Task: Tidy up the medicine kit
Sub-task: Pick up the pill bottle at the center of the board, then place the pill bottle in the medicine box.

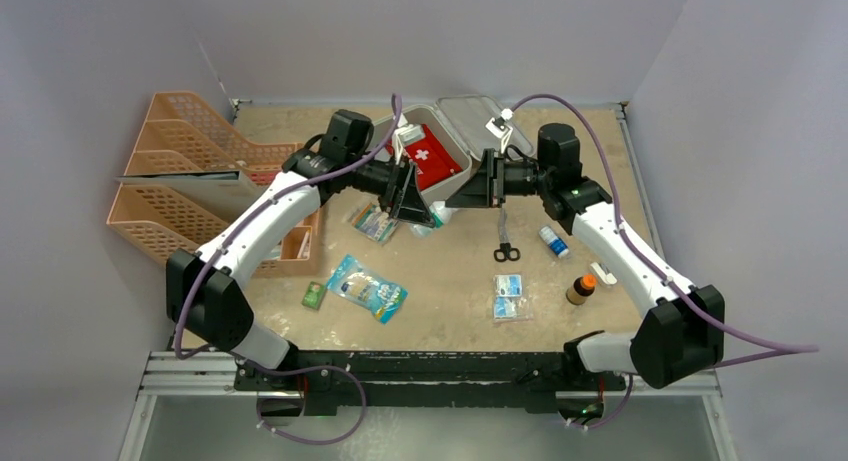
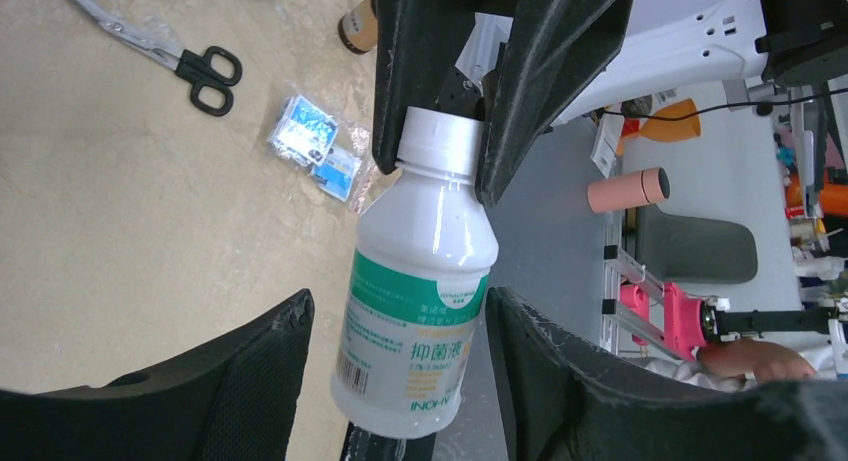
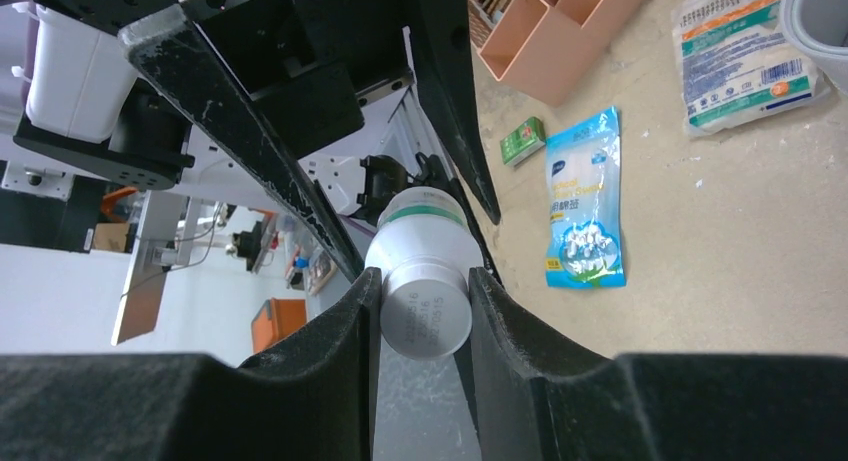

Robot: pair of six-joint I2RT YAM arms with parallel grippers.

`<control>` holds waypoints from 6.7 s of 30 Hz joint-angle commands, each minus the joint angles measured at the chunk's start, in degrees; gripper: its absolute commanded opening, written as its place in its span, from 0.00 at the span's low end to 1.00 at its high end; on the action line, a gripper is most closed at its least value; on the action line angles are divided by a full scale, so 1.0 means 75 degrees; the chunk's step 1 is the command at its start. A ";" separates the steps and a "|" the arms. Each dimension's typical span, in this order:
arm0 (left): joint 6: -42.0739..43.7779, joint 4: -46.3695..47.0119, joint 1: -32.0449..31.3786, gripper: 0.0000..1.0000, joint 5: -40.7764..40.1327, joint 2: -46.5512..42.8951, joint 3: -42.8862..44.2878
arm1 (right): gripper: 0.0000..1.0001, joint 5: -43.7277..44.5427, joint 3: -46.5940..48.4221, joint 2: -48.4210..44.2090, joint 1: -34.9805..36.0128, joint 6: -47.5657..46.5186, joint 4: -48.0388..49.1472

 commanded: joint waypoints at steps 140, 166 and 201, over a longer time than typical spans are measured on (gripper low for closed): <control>0.1030 0.0339 -0.0045 0.36 -0.8632 0.5360 0.4064 | 0.99 0.7284 0.1455 -0.2878 -0.0153 -0.2534 -0.4816; 0.1669 0.0770 0.0050 0.34 -0.9244 0.5828 0.4268 | 0.99 0.7187 0.1443 -0.2628 -0.0157 -0.2552 -0.4654; 0.7472 -0.0468 0.0108 0.62 -0.8354 0.5358 0.4228 | 0.99 0.7194 0.1502 -0.2397 -0.0157 -0.2549 -0.4686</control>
